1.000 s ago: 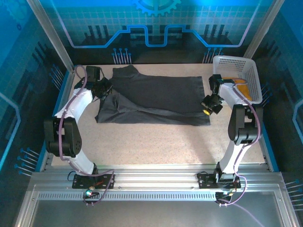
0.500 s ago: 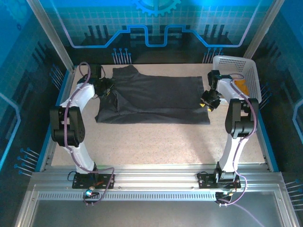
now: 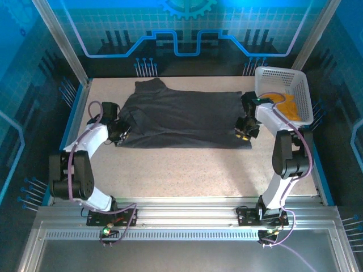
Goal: Fold and stack the t-shirts
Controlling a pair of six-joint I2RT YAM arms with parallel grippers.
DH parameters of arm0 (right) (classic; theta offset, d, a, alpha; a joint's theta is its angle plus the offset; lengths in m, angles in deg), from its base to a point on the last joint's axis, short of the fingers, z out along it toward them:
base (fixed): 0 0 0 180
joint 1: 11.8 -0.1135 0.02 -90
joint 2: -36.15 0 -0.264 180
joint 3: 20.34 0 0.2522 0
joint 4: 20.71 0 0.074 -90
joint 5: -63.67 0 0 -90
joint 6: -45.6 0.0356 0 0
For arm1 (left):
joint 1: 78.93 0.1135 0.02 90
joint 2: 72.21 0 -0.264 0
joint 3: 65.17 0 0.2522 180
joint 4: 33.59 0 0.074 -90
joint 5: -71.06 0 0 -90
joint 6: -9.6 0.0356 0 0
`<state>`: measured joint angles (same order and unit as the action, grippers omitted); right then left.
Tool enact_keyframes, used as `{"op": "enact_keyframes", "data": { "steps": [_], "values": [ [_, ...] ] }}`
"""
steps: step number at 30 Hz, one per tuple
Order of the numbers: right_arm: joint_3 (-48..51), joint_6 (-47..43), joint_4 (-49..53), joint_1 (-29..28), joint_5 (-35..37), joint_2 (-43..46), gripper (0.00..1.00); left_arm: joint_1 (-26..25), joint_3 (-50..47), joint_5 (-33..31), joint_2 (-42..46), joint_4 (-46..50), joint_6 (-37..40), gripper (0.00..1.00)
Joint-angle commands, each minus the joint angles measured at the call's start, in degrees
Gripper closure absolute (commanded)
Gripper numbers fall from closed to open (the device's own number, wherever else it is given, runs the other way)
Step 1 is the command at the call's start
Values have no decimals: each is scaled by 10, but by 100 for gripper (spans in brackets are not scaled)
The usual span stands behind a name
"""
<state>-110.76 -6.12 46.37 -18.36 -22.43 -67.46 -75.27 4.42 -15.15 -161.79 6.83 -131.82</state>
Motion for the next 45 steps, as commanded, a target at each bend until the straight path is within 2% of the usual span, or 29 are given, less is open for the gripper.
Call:
{"op": "enact_keyframes", "data": {
  "steps": [1,4,8,13,21,25,31,37,39,42,45],
  "values": [
    [3,-2,-15,-1,11,-37,80,16,11,11,-52,-29,-18,86],
    [-23,-14,-1,3,24,-83,81,19,54,-10,-109,-10,6,87],
    [-55,-34,31,4,45,-129,79,35,86,-79,-142,35,43,92],
    [-47,-42,42,0,43,-136,73,50,64,-65,-154,49,58,92],
    [17,-32,51,-27,36,-99,70,65,-58,-50,-66,45,25,90],
    [69,-17,48,-45,42,-57,69,98,-113,-31,-19,34,31,88],
    [153,5,36,-66,27,17,68,152,-154,-22,46,63,54,88],
    [202,33,35,-88,-8,78,66,178,-181,-39,106,88,54,89],
    [208,39,27,-95,-14,98,63,179,-166,-39,118,93,55,84],
    [195,25,6,-109,0,139,56,166,-116,-31,123,110,44,66],
    [172,-19,-48,-123,-20,186,45,113,-63,-6,113,109,16,56]
  ]
}}
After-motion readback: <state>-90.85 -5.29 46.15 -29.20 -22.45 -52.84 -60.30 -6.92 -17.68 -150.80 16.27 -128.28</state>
